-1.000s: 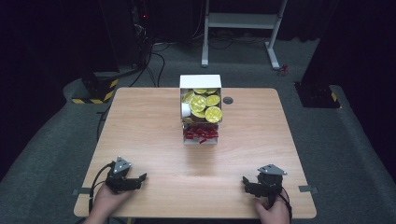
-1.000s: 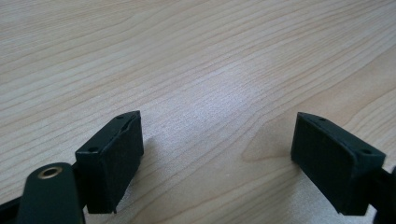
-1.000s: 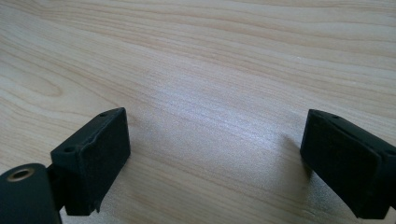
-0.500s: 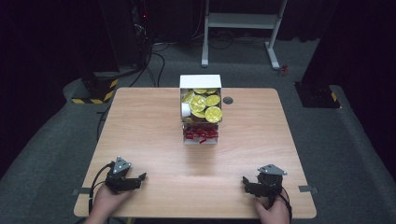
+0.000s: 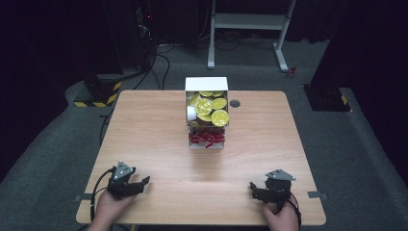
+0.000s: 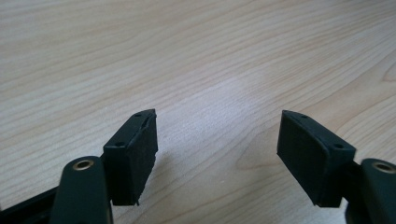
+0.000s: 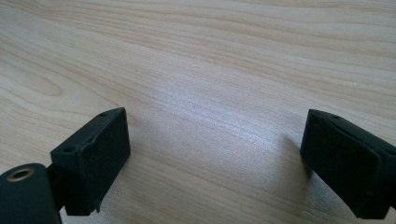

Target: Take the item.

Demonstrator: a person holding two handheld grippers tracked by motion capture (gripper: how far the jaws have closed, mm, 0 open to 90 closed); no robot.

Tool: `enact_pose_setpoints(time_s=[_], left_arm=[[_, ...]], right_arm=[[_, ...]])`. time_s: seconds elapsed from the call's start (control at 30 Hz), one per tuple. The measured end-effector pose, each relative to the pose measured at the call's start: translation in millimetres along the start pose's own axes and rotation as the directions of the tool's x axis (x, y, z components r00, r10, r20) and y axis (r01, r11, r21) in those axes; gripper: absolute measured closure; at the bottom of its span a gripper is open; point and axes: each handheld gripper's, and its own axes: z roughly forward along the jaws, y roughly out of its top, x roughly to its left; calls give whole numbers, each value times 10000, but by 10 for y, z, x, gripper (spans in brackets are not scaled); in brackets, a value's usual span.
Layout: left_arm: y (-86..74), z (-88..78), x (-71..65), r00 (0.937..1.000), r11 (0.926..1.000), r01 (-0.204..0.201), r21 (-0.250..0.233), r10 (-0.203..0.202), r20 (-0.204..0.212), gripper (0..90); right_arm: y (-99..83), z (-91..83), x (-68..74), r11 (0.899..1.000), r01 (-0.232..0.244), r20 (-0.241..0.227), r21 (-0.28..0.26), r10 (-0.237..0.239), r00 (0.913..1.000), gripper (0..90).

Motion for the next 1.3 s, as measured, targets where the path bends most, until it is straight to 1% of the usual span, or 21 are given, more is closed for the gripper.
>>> enact_pose_setpoints(time_s=[0.03,0.07,0.17,0.33,0.37,0.47,0.5,0.53,0.57,0.63,0.73,0.8,0.87,0.9,1.0,1.1,1.13,1.17,1.2,1.23,1.3], left_arm=[[0,0,0,10000,10000,0,0,0,0,301],[14,-12,-7,10000,9998,65,-162,-64,53,301],[35,-21,-19,9998,9993,163,-340,-158,155,304],[114,-71,-31,9999,9979,12,-654,-5,104,332],[123,-71,-29,9999,9978,96,-657,-87,144,332],[134,-54,2,9999,9976,67,-694,-60,100,338],[142,-20,41,9994,9973,263,-686,-249,220,338],[142,-20,41,9994,9973,263,-686,-249,220,338],[147,-5,56,9988,9970,405,-652,-387,293,338],[157,9,70,9991,9969,338,-707,-319,275,338],[182,-2,26,9996,9966,272,-781,-261,141,332],[198,-52,-22,9999,9964,104,-836,-95,111,335],[238,-93,-32,9992,9944,312,-1007,-284,290,335],[261,-119,-43,9990,9931,355,-1120,-323,302,335],[342,-194,-66,9991,9897,354,-1387,-318,281,335],[393,-217,-61,9992,9886,344,-1466,-307,274,334],[418,-224,-66,9991,9881,367,-1495,-331,264,334],[479,-239,-66,9994,9869,291,-1585,-255,242,334],[479,-239,-66,9994,9869,291,-1585,-255,242,334],[512,-250,-74,9991,9859,366,-1635,-325,277,334],[599,-278,-82,9996,9850,204,-1714,-166,237,334]], right_arm=[[0,0,0,10000,0,0,0,0,10000,81],[0,0,-1,10000,13,-13,0,-13,10000,81],[-1,-1,-4,10000,29,-30,3,-29,10000,81],[-3,-3,-9,10000,75,-88,5,-75,9999,82],[-3,-3,-10,10000,90,-82,0,-90,9999,81],[-1,-2,-9,10000,78,-102,1,-78,9999,81],[0,-4,-8,10000,69,-116,31,-69,9999,81],[0,-3,-8,10000,79,-123,32,-79,9999,81],[0,-3,-8,10000,79,-123,32,-79,9999,81],[3,0,-9,9999,168,-187,16,-168,9997,81],[4,1,-12,9998,223,-198,8,-223,9996,81],[4,1,-11,9998,221,-198,9,-221,9996,81],[3,0,-11,9998,206,-203,16,-206,9996,81],[4,0,-10,9998,201,-202,16,-201,9996,80],[8,5,-9,9998,211,-216,21,-211,9995,79],[10,5,-12,9998,187,-259,37,-186,9995,79],[8,6,-17,9997,258,-271,13,-257,9993,79],[8,5,-18,9996,284,-274,13,-283,9992,79],[6,5,-19,9995,307,-281,8,-306,9991,79],[3,1,-17,9996,279,-286,17,-279,9992,79],[0,-2,-17,9995,301,-300,17,-300,9991,79]])
